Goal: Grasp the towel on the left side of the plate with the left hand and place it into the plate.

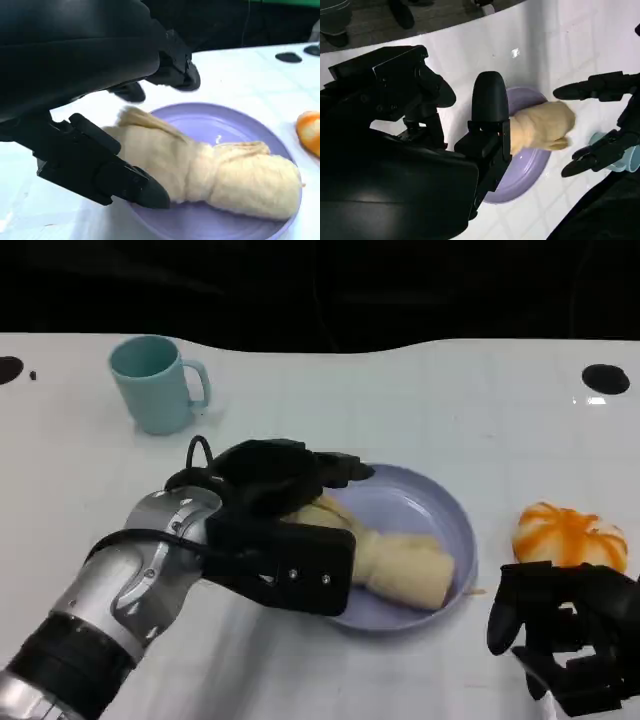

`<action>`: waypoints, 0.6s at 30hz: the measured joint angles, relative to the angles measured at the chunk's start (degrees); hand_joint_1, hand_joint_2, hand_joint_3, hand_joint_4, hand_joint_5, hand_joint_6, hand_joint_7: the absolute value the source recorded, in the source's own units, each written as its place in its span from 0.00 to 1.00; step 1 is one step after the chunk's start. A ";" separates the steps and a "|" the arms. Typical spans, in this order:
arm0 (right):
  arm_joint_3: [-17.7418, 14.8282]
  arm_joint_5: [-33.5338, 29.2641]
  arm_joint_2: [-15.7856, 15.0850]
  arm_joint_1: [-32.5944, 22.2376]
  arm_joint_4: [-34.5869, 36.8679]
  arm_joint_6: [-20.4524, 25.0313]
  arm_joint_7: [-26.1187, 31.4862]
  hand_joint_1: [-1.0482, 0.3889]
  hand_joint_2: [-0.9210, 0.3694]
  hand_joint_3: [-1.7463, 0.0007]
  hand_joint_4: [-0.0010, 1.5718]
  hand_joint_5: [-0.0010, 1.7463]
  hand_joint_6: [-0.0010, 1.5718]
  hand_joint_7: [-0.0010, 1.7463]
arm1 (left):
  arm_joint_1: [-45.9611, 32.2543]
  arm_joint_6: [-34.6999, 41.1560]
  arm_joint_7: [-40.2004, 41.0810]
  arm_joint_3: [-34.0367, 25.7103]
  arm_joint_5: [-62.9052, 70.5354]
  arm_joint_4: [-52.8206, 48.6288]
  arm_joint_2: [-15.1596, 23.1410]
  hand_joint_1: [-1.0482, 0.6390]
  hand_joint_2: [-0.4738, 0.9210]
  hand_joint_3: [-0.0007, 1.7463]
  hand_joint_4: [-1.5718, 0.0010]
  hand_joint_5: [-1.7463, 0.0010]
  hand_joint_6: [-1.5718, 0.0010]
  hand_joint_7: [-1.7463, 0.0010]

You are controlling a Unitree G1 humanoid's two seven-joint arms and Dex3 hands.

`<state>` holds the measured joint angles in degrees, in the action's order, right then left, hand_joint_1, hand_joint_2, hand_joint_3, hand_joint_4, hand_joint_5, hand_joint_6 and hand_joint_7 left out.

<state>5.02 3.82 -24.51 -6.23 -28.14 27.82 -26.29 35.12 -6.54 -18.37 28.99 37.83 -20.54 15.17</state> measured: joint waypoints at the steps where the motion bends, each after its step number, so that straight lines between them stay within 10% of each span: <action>1: 0.00 0.00 0.00 0.00 0.00 0.00 0.00 0.79 0.18 0.44 0.41 0.99 0.41 0.85 | 0.00 0.05 -0.33 0.04 0.07 0.41 0.08 0.14 1.00 0.01 1.00 0.96 0.97 1.00; 13: 0.01 0.01 0.00 0.03 -0.23 0.00 0.16 0.79 0.18 0.45 0.41 0.99 0.40 0.84 | -1.61 1.38 -4.00 -2.22 -2.41 6.76 2.67 0.18 1.00 0.03 0.96 0.94 0.91 0.97; 18: -0.02 0.02 -0.05 -0.04 -0.42 0.10 0.14 0.79 0.19 0.44 0.41 0.99 0.41 0.84 | -8.02 1.09 -6.35 -6.77 -10.13 13.24 3.93 0.29 1.00 0.09 0.77 0.83 0.78 0.94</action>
<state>5.00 3.84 -24.55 -6.27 -28.56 27.93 -26.15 27.10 -5.45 -24.72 22.22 27.70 -7.31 19.10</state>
